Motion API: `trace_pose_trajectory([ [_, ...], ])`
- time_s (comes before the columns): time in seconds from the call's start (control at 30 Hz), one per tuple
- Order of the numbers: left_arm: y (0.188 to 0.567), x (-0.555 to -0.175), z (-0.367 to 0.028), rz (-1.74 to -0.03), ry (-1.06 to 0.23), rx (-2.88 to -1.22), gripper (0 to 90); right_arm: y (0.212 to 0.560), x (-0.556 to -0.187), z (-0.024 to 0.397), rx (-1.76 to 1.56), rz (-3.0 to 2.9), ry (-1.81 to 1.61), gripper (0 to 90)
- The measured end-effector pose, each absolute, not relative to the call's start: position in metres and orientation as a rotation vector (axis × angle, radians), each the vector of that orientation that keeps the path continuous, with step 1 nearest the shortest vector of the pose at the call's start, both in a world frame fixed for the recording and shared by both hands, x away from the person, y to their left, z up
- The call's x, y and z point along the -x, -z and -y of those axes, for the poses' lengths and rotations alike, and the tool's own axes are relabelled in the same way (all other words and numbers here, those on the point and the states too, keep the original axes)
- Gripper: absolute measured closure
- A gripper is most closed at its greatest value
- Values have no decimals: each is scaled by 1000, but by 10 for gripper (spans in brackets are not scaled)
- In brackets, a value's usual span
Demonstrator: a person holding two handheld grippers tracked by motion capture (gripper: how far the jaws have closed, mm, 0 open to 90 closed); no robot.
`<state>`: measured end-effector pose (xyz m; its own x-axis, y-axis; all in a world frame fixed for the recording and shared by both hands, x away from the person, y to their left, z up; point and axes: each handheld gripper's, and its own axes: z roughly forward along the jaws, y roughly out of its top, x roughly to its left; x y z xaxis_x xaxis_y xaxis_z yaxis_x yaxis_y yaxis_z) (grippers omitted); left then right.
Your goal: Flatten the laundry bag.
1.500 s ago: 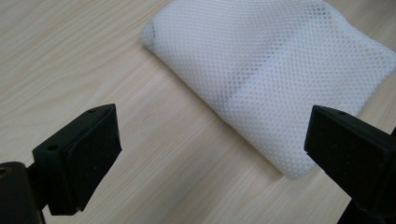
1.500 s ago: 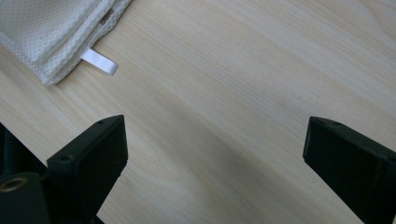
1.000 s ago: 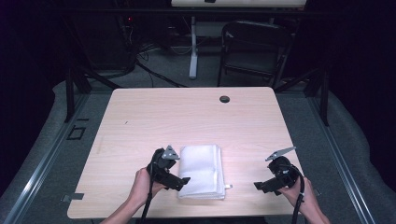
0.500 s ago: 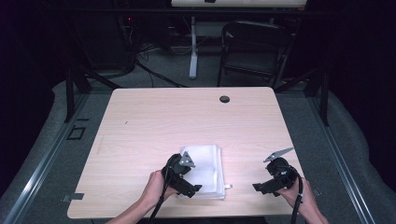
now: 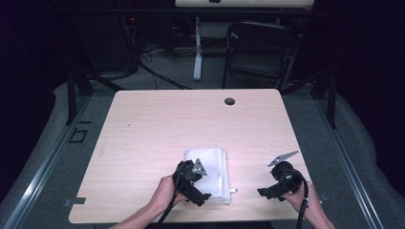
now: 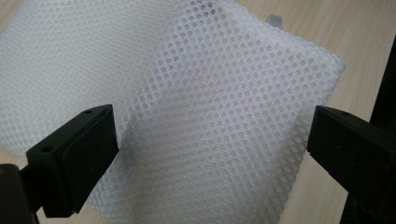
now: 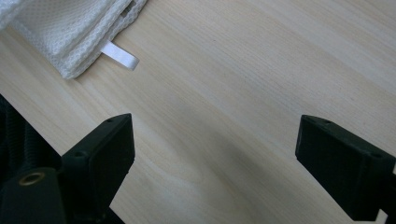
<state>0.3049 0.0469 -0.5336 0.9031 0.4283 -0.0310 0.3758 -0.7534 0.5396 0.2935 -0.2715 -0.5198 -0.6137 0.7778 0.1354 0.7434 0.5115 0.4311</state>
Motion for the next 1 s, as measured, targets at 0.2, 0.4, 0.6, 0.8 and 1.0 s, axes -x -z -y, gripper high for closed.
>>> trace_pose_trajectory([
  [0.2, 541, -305, -37, -539, -103, -2560, 45, 521, -294, 272, -1366, -2664, -705, 122],
  [0.4, 541, -299, -30, -484, -80, -2572, 43, 523, -294, 272, -1367, -2679, -734, 128],
  [0.6, 552, -297, -23, -481, -116, -2628, 152, 523, -294, 268, -1341, -2703, -680, 134],
  [0.8, 555, -295, -21, -462, -184, -2638, 263, 525, -293, 266, -1351, -2710, -713, 143],
  [1.0, 553, -296, -22, -455, -174, -2623, 413, 526, -293, 263, -1323, -2728, -693, 171],
])
